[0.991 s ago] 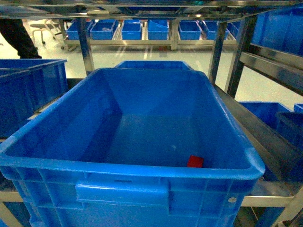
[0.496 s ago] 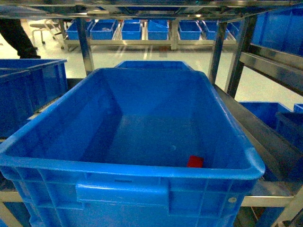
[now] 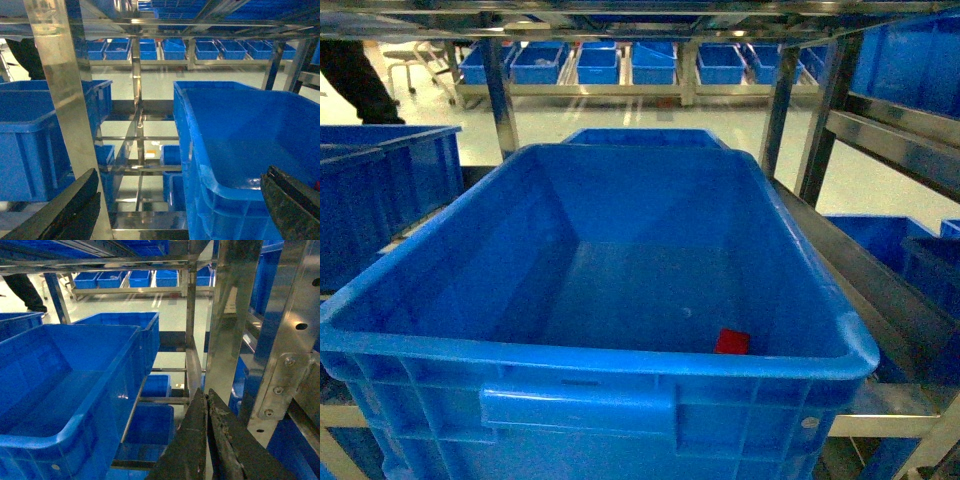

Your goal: Pick red block from blue box to shelf

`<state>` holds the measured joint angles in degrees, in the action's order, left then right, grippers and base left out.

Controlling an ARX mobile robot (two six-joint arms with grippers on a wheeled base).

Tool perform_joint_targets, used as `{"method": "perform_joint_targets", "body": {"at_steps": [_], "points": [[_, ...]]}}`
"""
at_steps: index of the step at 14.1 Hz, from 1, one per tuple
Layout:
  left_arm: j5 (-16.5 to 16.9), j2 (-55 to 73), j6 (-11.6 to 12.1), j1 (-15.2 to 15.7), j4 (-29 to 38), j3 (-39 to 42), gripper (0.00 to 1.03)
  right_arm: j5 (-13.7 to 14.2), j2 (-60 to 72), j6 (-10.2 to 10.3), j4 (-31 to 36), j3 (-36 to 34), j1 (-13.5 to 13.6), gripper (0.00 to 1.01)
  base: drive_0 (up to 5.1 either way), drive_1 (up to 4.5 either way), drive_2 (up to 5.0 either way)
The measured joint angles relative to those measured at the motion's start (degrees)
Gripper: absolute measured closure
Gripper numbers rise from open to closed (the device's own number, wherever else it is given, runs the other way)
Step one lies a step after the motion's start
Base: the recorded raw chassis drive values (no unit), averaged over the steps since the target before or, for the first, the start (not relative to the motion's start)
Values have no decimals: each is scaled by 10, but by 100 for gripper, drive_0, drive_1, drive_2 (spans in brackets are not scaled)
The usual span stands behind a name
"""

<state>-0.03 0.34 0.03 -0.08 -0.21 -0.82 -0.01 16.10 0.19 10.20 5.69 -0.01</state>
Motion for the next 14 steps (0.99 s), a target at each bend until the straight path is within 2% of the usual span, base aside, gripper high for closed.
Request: {"method": "perform_joint_targets", "body": {"at_steps": [5, 6, 7, 9, 13, 14], "points": [[0, 0, 0, 0, 0, 0, 5, 0, -49, 0, -20, -27, 0, 99, 0, 0, 0], [0, 0, 0, 0, 0, 0, 5, 0, -63, 0, -38, -28, 0, 99, 0, 0, 0], [0, 0, 0, 0, 0, 0, 5, 0, -120, 0, -103, -34, 0, 99, 0, 0, 0], [0, 0, 0, 0, 0, 0, 5, 1, -158, -1, -103, -49, 0, 98, 0, 0, 0], [0, 0, 0, 0, 0, 0, 5, 0, -158, 0, -104, -49, 0, 49, 0, 0, 0], [0, 0, 0, 0, 0, 0, 5, 0, -158, 0, -104, -49, 0, 35, 0, 0, 0]]}}
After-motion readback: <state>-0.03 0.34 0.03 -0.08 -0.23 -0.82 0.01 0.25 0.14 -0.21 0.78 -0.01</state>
